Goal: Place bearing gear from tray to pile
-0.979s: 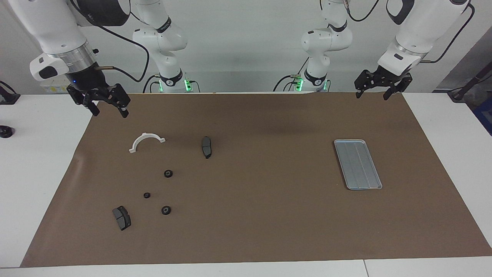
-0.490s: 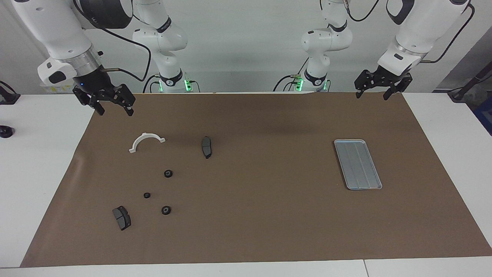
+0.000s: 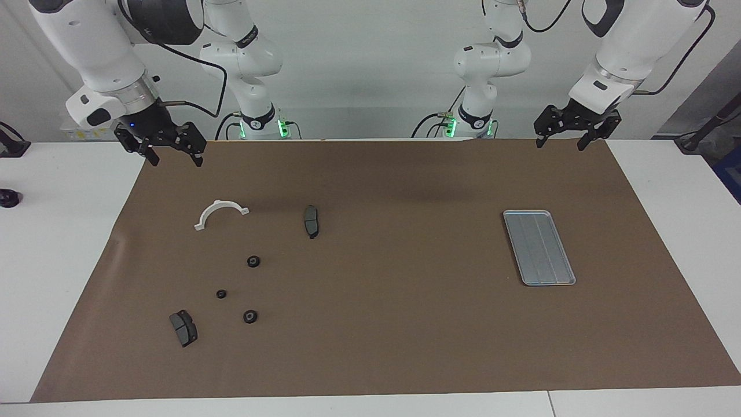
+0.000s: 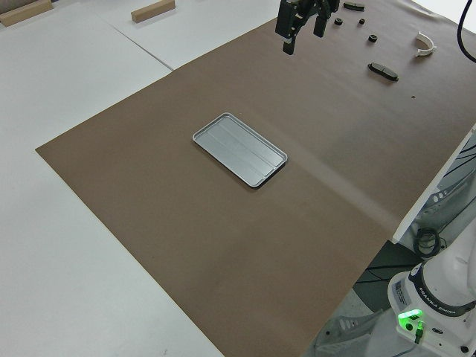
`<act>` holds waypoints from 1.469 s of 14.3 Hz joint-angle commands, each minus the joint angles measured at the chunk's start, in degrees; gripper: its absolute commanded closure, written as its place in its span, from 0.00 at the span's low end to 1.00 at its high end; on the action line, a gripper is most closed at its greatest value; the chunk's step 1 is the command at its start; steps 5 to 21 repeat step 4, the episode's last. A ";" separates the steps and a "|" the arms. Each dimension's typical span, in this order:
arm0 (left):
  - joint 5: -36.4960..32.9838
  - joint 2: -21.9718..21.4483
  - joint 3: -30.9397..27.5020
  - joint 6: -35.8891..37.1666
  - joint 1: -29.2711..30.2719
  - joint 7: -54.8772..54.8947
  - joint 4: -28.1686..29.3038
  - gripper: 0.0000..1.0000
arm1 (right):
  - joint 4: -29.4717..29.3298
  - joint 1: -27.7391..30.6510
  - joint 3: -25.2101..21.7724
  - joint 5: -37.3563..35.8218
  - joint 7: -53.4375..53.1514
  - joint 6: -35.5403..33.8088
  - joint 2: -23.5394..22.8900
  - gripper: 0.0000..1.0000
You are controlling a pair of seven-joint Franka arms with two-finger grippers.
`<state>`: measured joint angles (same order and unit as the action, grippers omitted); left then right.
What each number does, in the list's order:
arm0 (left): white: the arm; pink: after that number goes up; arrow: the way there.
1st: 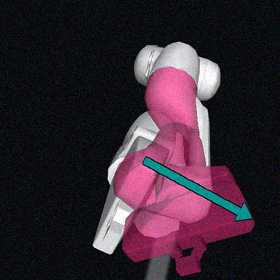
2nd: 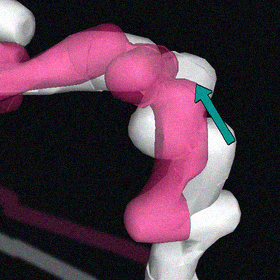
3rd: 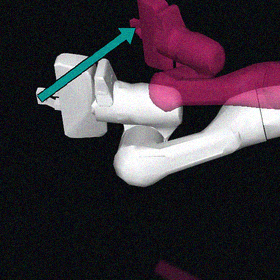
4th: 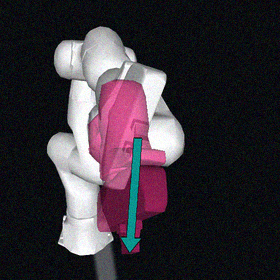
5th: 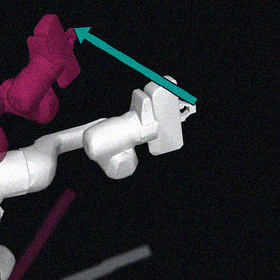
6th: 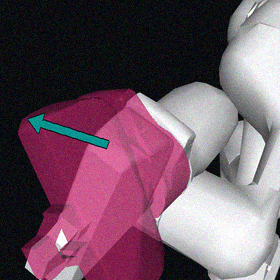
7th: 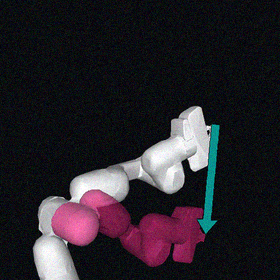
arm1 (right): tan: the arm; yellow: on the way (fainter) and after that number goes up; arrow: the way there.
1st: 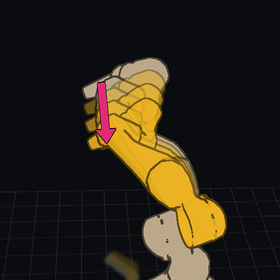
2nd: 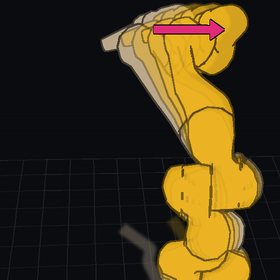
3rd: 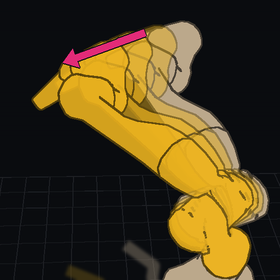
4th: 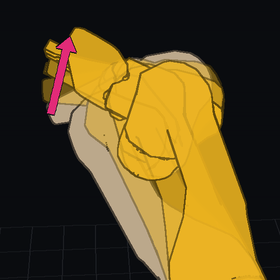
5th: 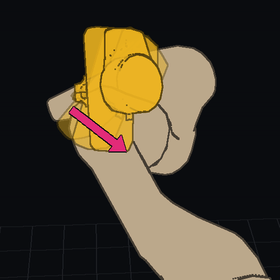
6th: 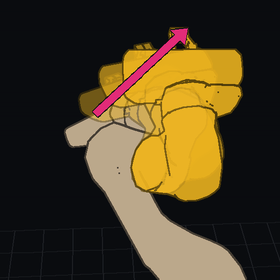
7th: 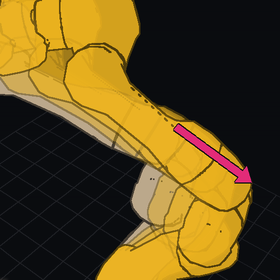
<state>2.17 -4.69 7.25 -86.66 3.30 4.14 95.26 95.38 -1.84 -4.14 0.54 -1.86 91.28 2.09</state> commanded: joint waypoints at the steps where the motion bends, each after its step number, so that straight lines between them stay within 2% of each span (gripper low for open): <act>1: -0.68 -1.82 -0.22 -0.53 -0.14 -0.27 1.95 0.00 | 2.88 -0.09 0.00 -1.16 1.95 0.13 2.13 0.00; 21: -0.68 -1.82 -0.22 -0.62 -0.14 -0.18 1.95 0.00 | 2.88 -0.09 0.00 -1.16 1.95 0.04 2.22 0.00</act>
